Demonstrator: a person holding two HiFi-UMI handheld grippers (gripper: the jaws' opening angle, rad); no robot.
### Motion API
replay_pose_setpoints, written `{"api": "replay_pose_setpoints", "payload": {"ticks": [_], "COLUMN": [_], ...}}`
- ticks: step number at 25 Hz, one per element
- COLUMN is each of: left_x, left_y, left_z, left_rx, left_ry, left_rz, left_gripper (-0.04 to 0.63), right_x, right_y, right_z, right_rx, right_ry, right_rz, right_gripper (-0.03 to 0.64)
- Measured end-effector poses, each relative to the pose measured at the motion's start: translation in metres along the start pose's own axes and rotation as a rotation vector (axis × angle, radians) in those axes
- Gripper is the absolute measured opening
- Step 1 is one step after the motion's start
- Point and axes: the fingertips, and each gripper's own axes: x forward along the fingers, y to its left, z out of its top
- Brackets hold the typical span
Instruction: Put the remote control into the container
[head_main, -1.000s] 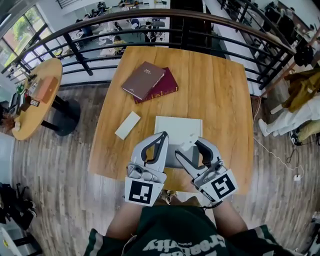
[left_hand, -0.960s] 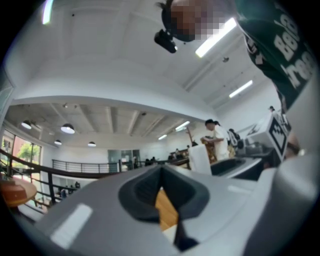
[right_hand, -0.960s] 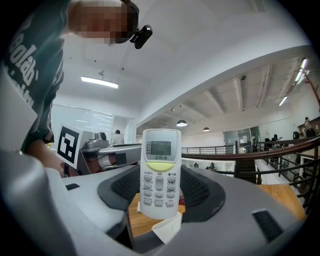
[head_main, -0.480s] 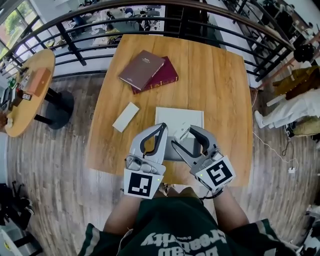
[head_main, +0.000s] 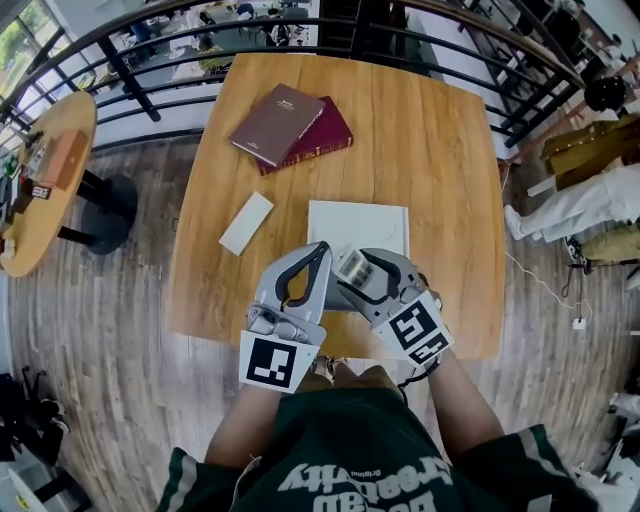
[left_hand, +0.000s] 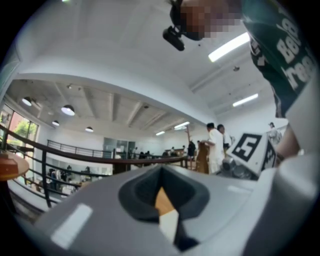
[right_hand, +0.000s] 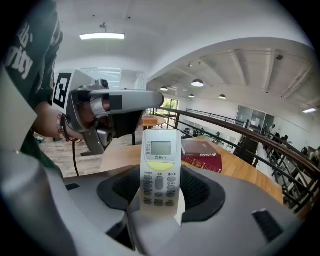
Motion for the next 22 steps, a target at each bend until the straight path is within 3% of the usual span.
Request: {"api": "replay_pose_setpoints", "payload": {"ticks": [4,11,14,19,22], "left_x": [-0.001,-0.003,-0.005,-0.008,-0.008], "left_y": [-0.003,-0.004,0.0,0.002,0.006], "left_z": [-0.009,-0.014,-0.013,-0.013,-0.015], "left_rx": [0.027,0.011,-0.025,0.012,-0.008], "left_ry": [0.018,0.021,0.012,0.02,0.02], "left_rz": [-0.014,-0.022,-0.011,-0.025,-0.013], "left_gripper": [-0.006,-0.006,-0.005,-0.005,-0.005], "right_x": [0.008,0.023,0.03,0.039,0.044], "right_y": [0.006,0.015,0.018,0.022,0.022], "right_z": [-0.022,-0.059,-0.071,-0.09,-0.105], "right_rx": [-0.013,-0.082,-0.078,-0.07,-0.088], "right_ry": [0.093,0.269,0.311,0.371,0.421], "right_rz": [0.024,0.081,0.104,0.138,0.151], "right_gripper": [0.261,0.261,0.26,0.261,0.261]}}
